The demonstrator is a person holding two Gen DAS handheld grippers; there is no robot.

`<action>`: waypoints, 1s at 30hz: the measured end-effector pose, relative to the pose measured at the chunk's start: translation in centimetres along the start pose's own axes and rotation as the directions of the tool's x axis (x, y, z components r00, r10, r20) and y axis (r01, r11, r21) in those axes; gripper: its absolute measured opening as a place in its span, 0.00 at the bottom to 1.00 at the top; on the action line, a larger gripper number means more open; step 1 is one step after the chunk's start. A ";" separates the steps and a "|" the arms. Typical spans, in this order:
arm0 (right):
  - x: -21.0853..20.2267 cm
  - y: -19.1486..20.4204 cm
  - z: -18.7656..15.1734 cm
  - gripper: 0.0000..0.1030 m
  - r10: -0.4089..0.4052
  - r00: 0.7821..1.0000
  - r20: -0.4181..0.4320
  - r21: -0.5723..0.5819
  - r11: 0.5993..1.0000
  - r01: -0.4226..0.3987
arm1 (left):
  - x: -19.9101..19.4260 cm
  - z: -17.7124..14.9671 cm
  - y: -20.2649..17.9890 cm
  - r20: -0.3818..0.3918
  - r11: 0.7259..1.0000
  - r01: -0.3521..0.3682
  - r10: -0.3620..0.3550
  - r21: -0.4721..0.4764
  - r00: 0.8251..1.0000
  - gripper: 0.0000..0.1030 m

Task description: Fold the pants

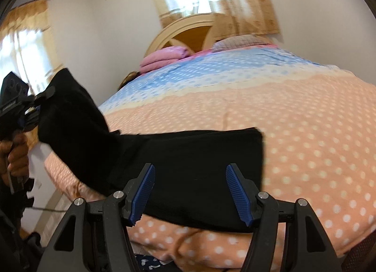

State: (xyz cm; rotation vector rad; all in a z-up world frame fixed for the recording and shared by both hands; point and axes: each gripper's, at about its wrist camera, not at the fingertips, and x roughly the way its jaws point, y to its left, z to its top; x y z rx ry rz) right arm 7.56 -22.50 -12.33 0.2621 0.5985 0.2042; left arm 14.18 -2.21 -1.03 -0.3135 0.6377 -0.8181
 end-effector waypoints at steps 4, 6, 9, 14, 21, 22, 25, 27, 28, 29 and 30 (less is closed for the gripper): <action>-0.7 -2.5 0.5 0.63 -0.052 0.998 0.036 0.088 0.995 0.049 | 2.2 -0.1 -1.9 -0.060 0.998 0.060 -0.059 0.018 0.996 0.18; -0.9 -3.8 0.5 0.63 -0.084 0.996 0.042 0.134 0.988 0.078 | 3.2 -0.4 -3.0 -0.091 0.996 0.081 -0.078 0.028 0.993 0.18; -1.0 -5.8 0.4 0.63 -0.125 0.991 0.042 0.213 0.970 0.114 | 4.8 -0.9 -4.7 -0.140 0.993 0.107 -0.100 0.046 0.985 0.18; -1.4 -7.2 0.4 0.63 -0.167 0.985 0.046 0.258 0.954 0.149 | 8.4 -1.7 -6.5 -0.217 0.991 0.106 -0.085 0.085 0.972 0.18; -0.9 -7.3 0.0 0.63 -0.170 0.985 0.043 0.257 0.954 0.153 | 14.9 -3.9 -7.2 -0.319 0.987 0.032 0.019 0.155 0.948 0.18; -0.8 -7.5 0.0 0.63 -0.170 0.985 0.041 0.260 0.953 0.154 | 15.8 -4.5 -7.3 -0.333 0.986 0.029 0.029 0.166 0.942 0.18; -0.6 -8.0 -0.3 0.63 -0.172 0.984 0.037 0.279 0.948 0.155 | 17.6 -6.0 -7.7 -0.353 0.980 0.008 0.064 0.199 0.933 0.19; -0.5 -8.4 -0.3 0.63 -0.167 0.985 0.040 0.293 0.945 0.148 | 18.0 -6.6 -8.1 -0.375 0.978 0.023 0.058 0.210 0.925 0.22; -0.5 -8.5 -0.4 0.63 -0.167 0.985 0.041 0.296 0.944 0.148 | 18.1 -6.7 -8.4 -0.375 0.974 0.024 0.063 0.224 0.925 0.22; -0.5 -8.6 -0.4 0.63 -0.169 0.985 0.042 0.298 0.943 0.149 | 18.0 -6.8 -8.6 -0.366 0.972 0.018 0.071 0.234 0.928 0.27; -0.5 -8.8 -0.4 0.63 -0.170 0.985 0.042 0.300 0.942 0.150 | 17.4 -6.8 -8.9 -0.353 0.970 0.018 0.070 0.242 0.933 0.36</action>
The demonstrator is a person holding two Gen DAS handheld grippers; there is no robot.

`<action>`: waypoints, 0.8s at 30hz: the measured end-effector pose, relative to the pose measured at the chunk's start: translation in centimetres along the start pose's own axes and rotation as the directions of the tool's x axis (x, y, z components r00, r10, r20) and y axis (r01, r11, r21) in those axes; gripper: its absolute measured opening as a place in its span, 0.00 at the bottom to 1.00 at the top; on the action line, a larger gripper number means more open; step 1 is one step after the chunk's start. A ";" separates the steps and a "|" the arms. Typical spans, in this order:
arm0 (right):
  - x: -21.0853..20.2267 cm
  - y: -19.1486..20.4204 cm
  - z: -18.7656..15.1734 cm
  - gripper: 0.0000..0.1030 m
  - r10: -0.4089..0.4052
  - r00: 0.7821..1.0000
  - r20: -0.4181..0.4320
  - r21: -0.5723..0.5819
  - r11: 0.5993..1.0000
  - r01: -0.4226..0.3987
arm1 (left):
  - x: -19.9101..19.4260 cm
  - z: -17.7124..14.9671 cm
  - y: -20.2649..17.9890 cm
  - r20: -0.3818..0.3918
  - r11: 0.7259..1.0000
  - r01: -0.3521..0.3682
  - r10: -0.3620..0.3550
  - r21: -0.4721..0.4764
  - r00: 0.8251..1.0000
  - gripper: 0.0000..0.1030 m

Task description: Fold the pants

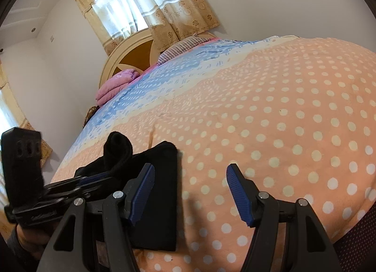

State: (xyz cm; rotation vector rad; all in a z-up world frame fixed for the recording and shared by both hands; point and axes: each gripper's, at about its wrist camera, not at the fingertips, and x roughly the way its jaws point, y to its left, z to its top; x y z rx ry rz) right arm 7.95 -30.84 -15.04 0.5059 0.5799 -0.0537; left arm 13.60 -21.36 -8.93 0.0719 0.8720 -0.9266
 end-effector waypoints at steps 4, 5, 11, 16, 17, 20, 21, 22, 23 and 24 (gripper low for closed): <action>-0.2 -0.3 -0.2 0.63 0.004 1.000 0.000 0.011 1.000 -0.004 | -2.3 -0.4 -0.3 0.065 1.000 0.012 -0.013 0.004 0.998 0.61; -0.5 -0.3 -0.2 0.63 0.001 1.000 0.011 0.009 1.000 -0.001 | -3.0 -0.6 -0.4 0.089 1.000 0.008 -0.009 0.011 0.996 0.64; -3.2 4.8 -0.1 0.63 0.093 0.992 0.090 -0.145 0.986 -0.079 | -7.0 -2.7 1.7 0.194 0.992 -0.127 0.124 0.003 0.973 0.93; -2.2 11.0 -1.9 0.63 0.233 0.972 -0.021 -0.333 0.915 -0.227 | -7.5 -4.2 5.9 0.183 0.955 -0.279 0.294 -0.106 0.938 0.98; -1.5 11.7 -2.4 0.63 0.186 0.982 -0.031 -0.364 0.913 -0.184 | -7.6 -4.5 6.5 0.181 0.950 -0.287 0.306 -0.127 0.935 0.98; 0.0 11.8 -2.8 0.63 -0.044 0.999 0.002 -0.397 0.917 0.041 | -7.6 -5.1 8.0 0.169 0.939 -0.292 0.323 -0.182 0.931 0.98; 0.3 11.1 -2.7 0.63 -0.085 0.996 -0.006 -0.385 0.920 0.076 | -7.5 -5.2 8.2 0.166 0.936 -0.294 0.327 -0.192 0.930 0.98; 0.6 10.5 -2.6 0.61 -0.110 0.993 -0.036 -0.374 0.923 0.089 | -7.4 -5.5 8.5 0.164 0.934 -0.294 0.328 -0.205 0.930 0.98; 0.8 10.0 -2.6 0.40 -0.125 0.990 -0.061 -0.366 0.926 0.094 | -7.2 -5.7 8.8 0.160 0.932 -0.293 0.329 -0.214 0.931 0.98; 1.0 9.1 -2.7 0.22 -0.142 0.985 -0.099 -0.344 0.934 0.100 | -7.1 -5.8 8.9 0.157 0.931 -0.294 0.331 -0.218 0.930 0.98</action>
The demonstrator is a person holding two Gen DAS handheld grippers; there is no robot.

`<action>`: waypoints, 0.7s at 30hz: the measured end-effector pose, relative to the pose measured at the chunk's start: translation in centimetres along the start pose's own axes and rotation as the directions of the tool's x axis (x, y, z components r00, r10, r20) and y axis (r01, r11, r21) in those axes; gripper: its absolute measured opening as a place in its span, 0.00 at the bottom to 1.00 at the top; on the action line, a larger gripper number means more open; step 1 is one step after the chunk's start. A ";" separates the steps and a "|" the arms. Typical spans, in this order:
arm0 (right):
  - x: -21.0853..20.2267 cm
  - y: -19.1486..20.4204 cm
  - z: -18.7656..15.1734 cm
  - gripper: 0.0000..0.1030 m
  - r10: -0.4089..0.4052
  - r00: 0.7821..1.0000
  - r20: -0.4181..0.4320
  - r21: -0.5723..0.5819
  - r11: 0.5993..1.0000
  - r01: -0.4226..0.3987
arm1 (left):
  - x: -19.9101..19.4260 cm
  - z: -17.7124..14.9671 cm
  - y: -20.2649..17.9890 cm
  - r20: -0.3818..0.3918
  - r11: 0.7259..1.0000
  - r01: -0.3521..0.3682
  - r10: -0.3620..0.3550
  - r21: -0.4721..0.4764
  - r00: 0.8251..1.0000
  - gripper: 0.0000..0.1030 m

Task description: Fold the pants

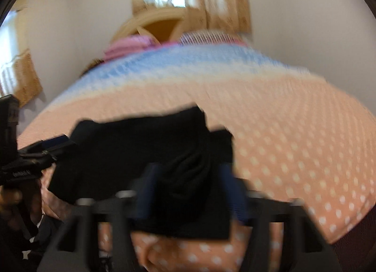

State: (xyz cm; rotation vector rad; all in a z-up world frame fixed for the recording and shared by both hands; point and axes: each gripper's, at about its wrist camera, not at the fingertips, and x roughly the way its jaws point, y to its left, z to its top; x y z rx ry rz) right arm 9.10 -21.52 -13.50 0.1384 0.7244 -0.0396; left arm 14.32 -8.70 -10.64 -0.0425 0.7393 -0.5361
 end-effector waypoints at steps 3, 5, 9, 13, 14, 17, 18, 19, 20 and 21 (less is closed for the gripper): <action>-0.2 -1.8 -1.4 0.08 0.068 0.997 -0.040 0.058 0.996 -0.066 | 0.4 -0.4 0.4 0.001 1.000 -0.013 0.013 0.000 1.000 0.98; -0.4 -2.8 -2.1 0.08 0.090 0.995 -0.047 0.088 0.992 -0.085 | 0.6 -0.6 0.2 0.005 0.999 -0.028 0.028 0.018 1.000 0.99; -0.3 -4.3 -3.0 0.08 0.091 0.993 -0.076 0.134 0.988 -0.080 | 1.0 -1.4 0.7 -0.013 0.997 -0.057 0.058 0.056 0.998 0.99; -0.9 -3.8 -3.0 0.08 0.080 0.993 -0.087 0.097 0.993 -0.071 | 0.9 -1.7 0.6 -0.015 0.997 -0.046 0.046 0.056 0.999 1.00; -1.1 -3.5 -2.6 0.08 0.074 0.994 -0.077 0.080 0.994 -0.068 | 0.9 -1.7 0.6 -0.017 0.997 -0.043 0.044 0.057 0.999 1.00; -1.7 -3.6 -0.2 0.34 0.084 0.996 -0.006 0.097 0.992 -0.083 | 0.8 -1.7 0.5 -0.014 0.998 -0.037 0.038 0.054 0.999 1.00; -1.9 -3.8 0.7 0.52 0.113 0.993 0.020 0.115 0.987 -0.114 | 0.9 -1.7 0.5 -0.016 0.998 -0.035 0.036 0.052 0.999 1.00; -1.9 -3.8 1.2 0.77 0.141 0.989 0.039 0.125 0.982 -0.145 | 0.9 -1.8 0.5 -0.015 0.998 -0.034 0.035 0.051 0.999 1.00; -1.8 -3.8 1.9 0.78 0.163 0.985 0.063 0.133 0.976 -0.170 | 0.8 -1.9 0.4 -0.014 0.998 -0.032 0.032 0.052 0.999 1.00; -1.2 -3.6 2.6 0.78 0.173 0.983 0.057 0.127 0.976 -0.179 | 0.8 -1.9 0.4 -0.013 0.998 -0.029 0.030 0.052 0.999 1.00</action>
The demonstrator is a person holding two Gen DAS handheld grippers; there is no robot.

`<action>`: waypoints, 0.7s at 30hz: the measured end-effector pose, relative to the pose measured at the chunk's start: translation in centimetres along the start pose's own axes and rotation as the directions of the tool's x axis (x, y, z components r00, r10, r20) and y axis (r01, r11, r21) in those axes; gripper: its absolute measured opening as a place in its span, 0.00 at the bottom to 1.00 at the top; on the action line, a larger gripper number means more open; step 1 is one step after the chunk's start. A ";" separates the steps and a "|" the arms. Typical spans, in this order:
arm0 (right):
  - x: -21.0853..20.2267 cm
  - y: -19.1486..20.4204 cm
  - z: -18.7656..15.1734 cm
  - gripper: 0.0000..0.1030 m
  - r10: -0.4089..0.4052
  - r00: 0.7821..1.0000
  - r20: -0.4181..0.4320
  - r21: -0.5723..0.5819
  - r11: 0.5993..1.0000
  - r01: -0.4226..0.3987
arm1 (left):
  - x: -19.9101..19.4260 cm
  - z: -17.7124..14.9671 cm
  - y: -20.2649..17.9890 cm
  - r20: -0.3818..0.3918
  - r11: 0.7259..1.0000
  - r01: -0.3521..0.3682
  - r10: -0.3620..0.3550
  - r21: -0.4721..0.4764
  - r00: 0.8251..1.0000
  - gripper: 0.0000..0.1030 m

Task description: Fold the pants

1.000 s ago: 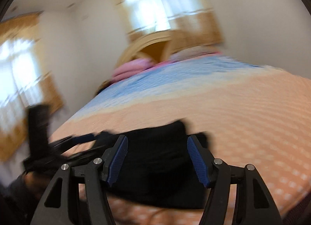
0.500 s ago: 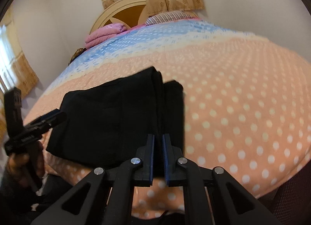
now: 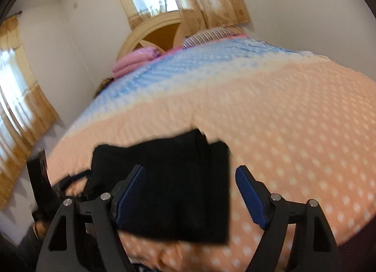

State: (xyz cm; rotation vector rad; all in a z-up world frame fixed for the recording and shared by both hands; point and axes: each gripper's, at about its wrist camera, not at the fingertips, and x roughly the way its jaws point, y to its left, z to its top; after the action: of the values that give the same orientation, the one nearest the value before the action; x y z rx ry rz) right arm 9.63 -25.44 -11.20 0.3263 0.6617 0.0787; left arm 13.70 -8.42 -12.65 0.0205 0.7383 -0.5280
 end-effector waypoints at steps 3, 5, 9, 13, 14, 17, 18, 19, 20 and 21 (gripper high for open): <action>3.0 0.6 0.8 0.76 0.005 0.999 -0.051 -0.012 1.000 -0.005 | -0.2 -0.1 -0.1 0.001 1.000 -0.001 0.001 0.000 1.000 1.00; 5.2 0.8 0.6 0.51 0.004 0.993 -0.115 -0.016 1.000 -0.006 | -0.3 -0.1 0.0 0.000 1.000 0.001 -0.001 -0.005 1.000 1.00; 6.0 0.6 -0.1 0.29 -0.052 0.992 -0.113 -0.019 0.999 0.050 | -0.3 -0.1 0.5 -0.003 1.000 0.002 -0.002 -0.020 1.000 1.00; 4.4 0.0 0.0 0.10 -0.022 0.995 -0.096 -0.002 1.000 0.022 | -0.1 -0.1 0.6 -0.010 1.000 0.005 -0.005 -0.022 1.000 1.00; 3.7 0.4 0.0 0.09 -0.033 0.996 -0.083 -0.026 0.999 0.031 | -0.1 -0.1 0.5 -0.009 1.000 0.005 -0.005 -0.018 1.000 1.00; 2.6 0.9 0.1 0.09 -0.060 0.996 -0.061 -0.057 0.997 0.057 | -0.2 -0.1 0.3 -0.012 1.000 0.003 -0.003 -0.009 1.000 1.00; 2.3 0.7 0.2 0.09 -0.074 0.996 -0.054 -0.056 0.996 0.071 | -0.2 -0.1 0.3 -0.012 1.000 0.003 -0.003 -0.006 1.000 1.00; 2.1 0.6 0.2 0.09 -0.091 0.995 -0.050 -0.047 0.995 0.089 | -0.2 0.0 0.3 -0.012 1.000 -0.001 0.001 -0.004 1.000 1.00; 2.0 0.2 0.2 0.09 -0.099 0.994 -0.049 -0.034 0.995 0.097 | -0.2 0.0 0.3 -0.013 1.000 -0.002 0.002 -0.003 1.000 1.00; 2.0 -0.2 0.1 0.09 -0.108 0.993 -0.055 -0.021 0.994 0.107 | -0.2 0.0 0.3 -0.012 1.000 0.000 0.000 -0.003 1.000 1.00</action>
State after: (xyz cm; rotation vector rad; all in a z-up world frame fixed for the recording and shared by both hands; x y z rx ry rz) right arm 11.23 -25.35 -12.35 0.2712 0.7322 -0.0091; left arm 13.76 -8.05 -12.55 0.0209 0.7512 -0.5269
